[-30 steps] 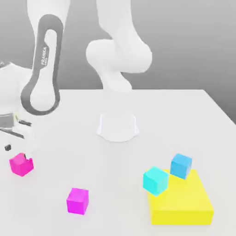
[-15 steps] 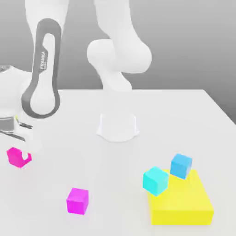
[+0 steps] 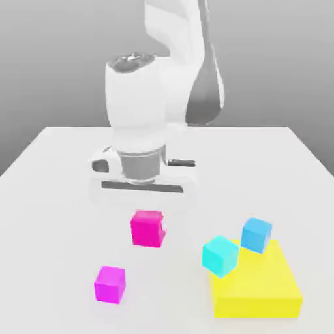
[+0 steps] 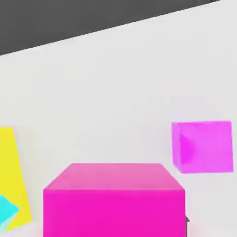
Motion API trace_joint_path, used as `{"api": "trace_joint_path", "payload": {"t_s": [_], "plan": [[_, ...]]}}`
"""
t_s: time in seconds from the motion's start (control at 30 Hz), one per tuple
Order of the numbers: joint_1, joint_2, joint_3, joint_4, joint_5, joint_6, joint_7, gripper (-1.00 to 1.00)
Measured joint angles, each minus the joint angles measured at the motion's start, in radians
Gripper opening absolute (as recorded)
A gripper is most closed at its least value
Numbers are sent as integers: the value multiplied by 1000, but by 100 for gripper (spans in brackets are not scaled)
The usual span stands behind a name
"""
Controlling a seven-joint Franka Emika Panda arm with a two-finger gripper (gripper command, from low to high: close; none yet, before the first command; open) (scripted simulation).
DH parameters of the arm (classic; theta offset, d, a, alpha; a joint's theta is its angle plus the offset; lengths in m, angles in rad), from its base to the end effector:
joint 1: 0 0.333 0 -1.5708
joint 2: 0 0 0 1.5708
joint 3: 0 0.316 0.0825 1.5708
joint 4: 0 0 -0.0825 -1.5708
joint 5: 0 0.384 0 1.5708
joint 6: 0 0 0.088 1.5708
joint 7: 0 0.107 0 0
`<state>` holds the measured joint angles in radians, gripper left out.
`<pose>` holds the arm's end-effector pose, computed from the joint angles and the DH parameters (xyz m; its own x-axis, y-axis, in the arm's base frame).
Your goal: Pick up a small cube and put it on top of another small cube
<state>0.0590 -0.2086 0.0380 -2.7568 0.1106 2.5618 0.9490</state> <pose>0.3862 0.0352 0.2811 0.5860 -0.8094 -0.0372 -0.8102 -0.5847 -0.0406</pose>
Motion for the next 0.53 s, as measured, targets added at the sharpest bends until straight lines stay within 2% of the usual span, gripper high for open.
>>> {"api": "trace_joint_path", "payload": {"t_s": [0.2,0.4,0.43,0.53], "plan": [[176,-103,222,-22,35,-86,242,-100],[175,53,279,-52,-13,96,318,-100],[173,75,282,-55,-19,122,323,100],[173,75,282,-55,-19,122,323,100]]}}
